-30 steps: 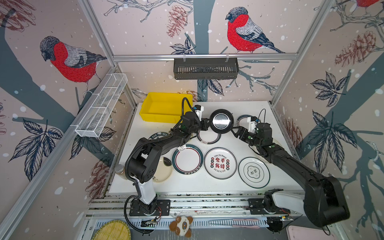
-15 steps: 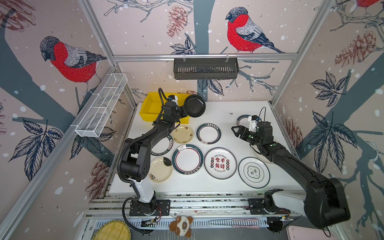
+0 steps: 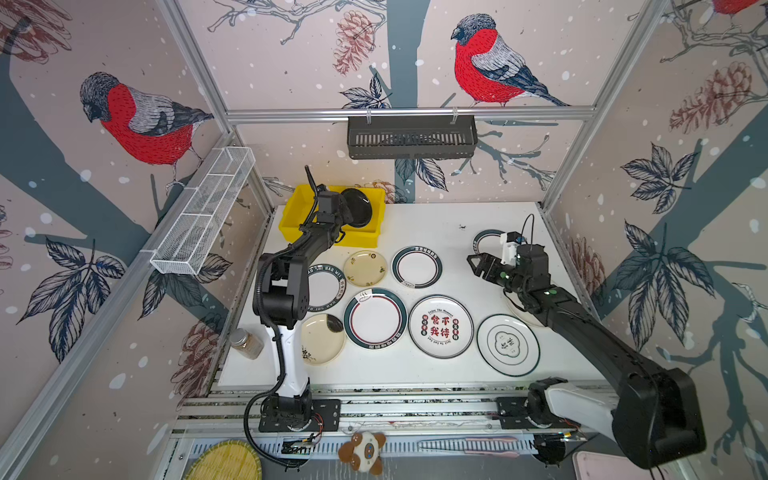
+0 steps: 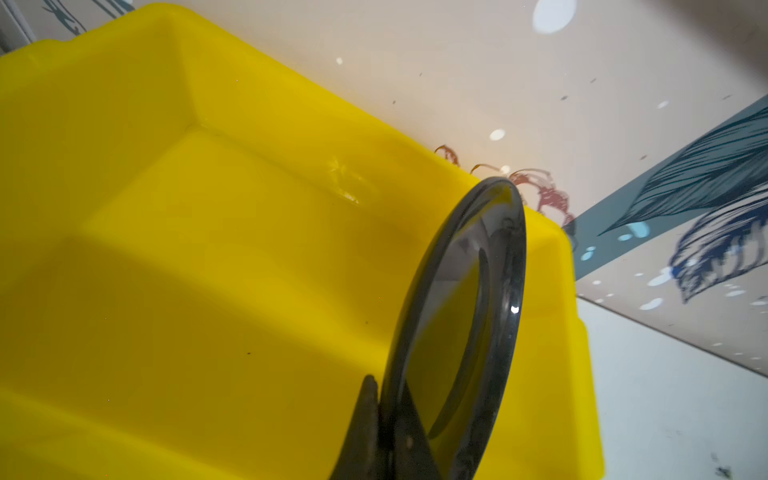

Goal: Place the plates into the plastic bin on the countertop
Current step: 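Carry the black plate to the bin with the left gripper while the right withdraws, then lower the black plate into the yellow bin and open the left gripper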

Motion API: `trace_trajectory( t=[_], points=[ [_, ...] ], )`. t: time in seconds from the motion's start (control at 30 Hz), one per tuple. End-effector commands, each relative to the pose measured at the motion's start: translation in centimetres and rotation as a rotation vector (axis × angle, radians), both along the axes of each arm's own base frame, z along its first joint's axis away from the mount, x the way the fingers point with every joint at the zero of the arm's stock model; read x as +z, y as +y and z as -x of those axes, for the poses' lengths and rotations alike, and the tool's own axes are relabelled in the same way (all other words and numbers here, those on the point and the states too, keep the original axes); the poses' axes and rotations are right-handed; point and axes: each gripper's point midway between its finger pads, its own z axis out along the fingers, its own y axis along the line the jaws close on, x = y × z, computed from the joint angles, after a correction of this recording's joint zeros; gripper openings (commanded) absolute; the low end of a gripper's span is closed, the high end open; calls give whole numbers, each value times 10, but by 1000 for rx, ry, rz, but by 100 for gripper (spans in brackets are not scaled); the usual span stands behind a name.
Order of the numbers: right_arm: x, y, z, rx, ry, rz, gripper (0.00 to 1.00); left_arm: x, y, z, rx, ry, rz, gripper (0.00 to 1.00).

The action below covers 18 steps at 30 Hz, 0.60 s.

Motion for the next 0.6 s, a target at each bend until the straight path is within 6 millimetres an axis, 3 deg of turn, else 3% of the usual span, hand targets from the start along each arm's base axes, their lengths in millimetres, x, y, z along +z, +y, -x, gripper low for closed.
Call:
trace_trajectory(
  t=[0.0,0.4,0.57],
  points=[
    [-4,-3,0,-8,2,20,79,-11,7,-7,23,34,-45,0],
    [-36,-4,0,-10,115,70,79,-40,-1,-28,-25,109,-58,0],
    [-47,-3,-2,-9,150,76,79,-36,-3,-28,-40,100,-59,17]
  ],
)
